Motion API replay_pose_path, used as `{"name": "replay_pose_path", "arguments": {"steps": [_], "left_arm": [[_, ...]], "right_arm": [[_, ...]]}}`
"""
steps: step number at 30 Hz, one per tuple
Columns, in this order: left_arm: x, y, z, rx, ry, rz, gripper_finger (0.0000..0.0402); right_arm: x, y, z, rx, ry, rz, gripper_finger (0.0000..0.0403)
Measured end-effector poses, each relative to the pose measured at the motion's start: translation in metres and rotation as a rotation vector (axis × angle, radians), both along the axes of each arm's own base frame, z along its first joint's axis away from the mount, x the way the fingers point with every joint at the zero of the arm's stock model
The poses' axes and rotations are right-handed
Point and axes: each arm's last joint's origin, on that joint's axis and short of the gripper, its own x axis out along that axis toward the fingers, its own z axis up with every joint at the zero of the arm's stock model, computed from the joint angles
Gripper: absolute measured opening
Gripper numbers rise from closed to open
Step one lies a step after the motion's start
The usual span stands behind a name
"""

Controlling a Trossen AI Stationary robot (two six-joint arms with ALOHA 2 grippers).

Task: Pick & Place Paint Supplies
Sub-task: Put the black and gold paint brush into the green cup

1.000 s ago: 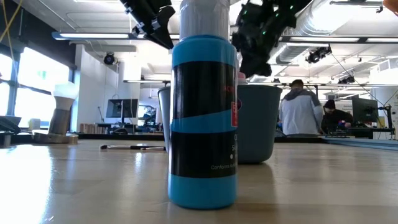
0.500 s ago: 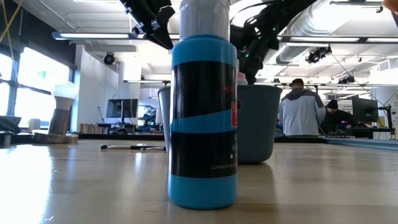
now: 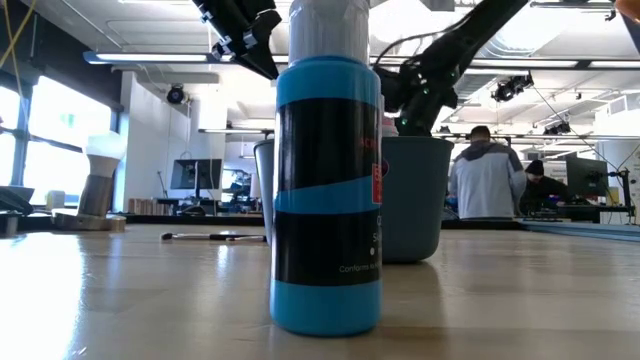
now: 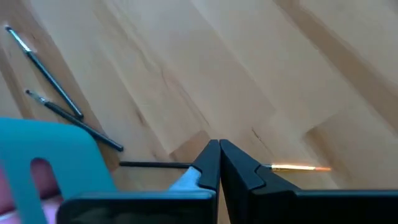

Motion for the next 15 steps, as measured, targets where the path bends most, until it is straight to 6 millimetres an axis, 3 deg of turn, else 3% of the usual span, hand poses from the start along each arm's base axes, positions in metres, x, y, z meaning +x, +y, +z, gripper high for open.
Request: {"name": "replay_pose_path", "arguments": {"steps": [15], "left_arm": [[0.000, 0.000, 0.000, -0.018, -0.019, 0.013, 0.0077]], "right_arm": [[-0.006, 0.003, -0.014, -0.015, 0.030, -0.116, 0.0002]]}}
